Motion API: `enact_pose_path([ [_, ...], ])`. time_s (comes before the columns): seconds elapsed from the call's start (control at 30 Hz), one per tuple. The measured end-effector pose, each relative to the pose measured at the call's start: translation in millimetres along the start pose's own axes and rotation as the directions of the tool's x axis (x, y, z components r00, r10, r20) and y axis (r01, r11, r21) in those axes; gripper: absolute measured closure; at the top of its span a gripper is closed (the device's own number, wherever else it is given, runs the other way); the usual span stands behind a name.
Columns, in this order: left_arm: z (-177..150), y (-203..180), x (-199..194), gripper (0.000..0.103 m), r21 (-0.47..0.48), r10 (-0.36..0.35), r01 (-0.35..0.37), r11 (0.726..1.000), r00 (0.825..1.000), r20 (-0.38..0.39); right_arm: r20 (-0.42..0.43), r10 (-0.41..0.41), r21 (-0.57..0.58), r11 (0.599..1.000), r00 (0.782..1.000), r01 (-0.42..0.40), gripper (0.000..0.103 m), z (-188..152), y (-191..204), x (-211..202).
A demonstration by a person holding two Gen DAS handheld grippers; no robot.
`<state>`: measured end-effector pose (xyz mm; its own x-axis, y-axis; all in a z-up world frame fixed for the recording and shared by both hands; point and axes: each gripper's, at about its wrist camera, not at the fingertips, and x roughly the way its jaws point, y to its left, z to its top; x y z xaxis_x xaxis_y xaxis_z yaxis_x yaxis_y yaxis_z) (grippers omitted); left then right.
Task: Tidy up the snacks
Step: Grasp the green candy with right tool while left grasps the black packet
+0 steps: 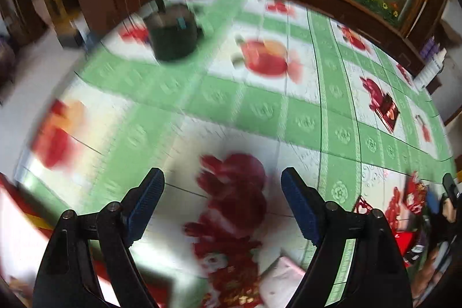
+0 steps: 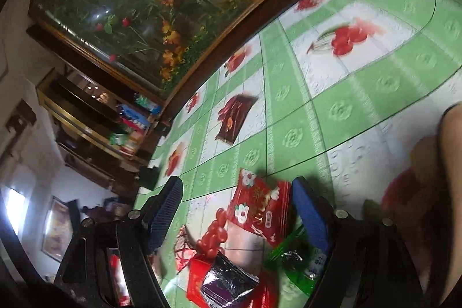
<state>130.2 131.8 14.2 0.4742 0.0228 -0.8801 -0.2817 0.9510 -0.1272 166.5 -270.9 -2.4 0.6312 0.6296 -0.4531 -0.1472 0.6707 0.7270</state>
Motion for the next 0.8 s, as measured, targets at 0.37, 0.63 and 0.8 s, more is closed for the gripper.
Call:
enact_pose_path([
  [0.37,-83.0,-59.5,-27.5,0.013,0.176,-0.032,0.026,0.984,0.999,0.031,-0.237,0.196,-0.042,0.976,0.952,-0.212,0.027,-31.0,30.3,25.2],
  [0.63,-149.4,-81.7,-54.8,0.001,0.304,-0.074,0.058,0.951,0.996,0.041,-0.428,0.147,-0.130,0.966,0.892,-0.222,0.025,-99.1,74.4,17.6],
  [0.8,-185.4,-74.4,-79.5,0.001,0.352,-0.153,0.145,0.925,0.988,-0.005,-0.487,0.177,-0.083,0.965,0.855,-0.247,0.024,-147.3,87.3,-19.2],
])
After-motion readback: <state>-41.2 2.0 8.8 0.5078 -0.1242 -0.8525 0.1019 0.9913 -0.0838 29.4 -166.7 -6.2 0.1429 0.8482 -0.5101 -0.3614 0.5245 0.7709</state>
